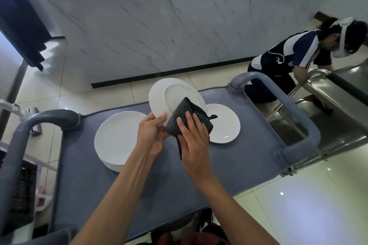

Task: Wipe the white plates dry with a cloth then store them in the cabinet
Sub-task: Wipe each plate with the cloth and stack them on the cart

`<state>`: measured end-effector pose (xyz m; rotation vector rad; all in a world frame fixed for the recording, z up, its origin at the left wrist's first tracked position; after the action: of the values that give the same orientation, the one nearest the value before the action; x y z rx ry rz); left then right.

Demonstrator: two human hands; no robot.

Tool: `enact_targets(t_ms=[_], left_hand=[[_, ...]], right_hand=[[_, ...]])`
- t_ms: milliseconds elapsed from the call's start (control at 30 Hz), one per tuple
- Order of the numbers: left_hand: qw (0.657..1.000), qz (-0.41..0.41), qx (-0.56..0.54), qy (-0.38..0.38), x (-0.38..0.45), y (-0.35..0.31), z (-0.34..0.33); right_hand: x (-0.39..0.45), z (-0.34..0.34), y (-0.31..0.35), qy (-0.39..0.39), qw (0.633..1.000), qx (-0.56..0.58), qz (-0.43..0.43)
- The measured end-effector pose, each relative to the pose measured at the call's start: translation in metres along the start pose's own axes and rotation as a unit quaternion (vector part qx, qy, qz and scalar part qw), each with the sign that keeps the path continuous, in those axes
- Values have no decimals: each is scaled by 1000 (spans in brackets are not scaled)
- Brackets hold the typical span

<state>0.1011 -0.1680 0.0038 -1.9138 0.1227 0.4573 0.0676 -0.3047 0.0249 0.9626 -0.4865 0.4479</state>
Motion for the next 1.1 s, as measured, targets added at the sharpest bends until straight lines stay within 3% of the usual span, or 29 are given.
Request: enact_targets(t_ms=[200, 767, 1100], left_hand=[[1000, 4, -17, 6, -3, 1, -2], [996, -13, 13, 92, -2, -4, 8], [986, -21, 75, 148, -4, 1, 17]], right_hand=[[-1, 4, -2, 0, 1000, -19, 4], [38, 45, -51, -58, 975, 114, -179], [72, 59, -59, -19, 978, 113, -174]])
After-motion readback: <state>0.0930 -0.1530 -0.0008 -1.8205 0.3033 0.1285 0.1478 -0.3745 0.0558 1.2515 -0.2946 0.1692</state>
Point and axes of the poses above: each hand's wrist, its own x-axis towards the middle knuckle, its own z-axis out of the back of the hand, y = z × x, the point moved 8 cm from there along x, towards the middle knuckle, and after that the axes turned 15 degrees about x, right-handed, at the moved point
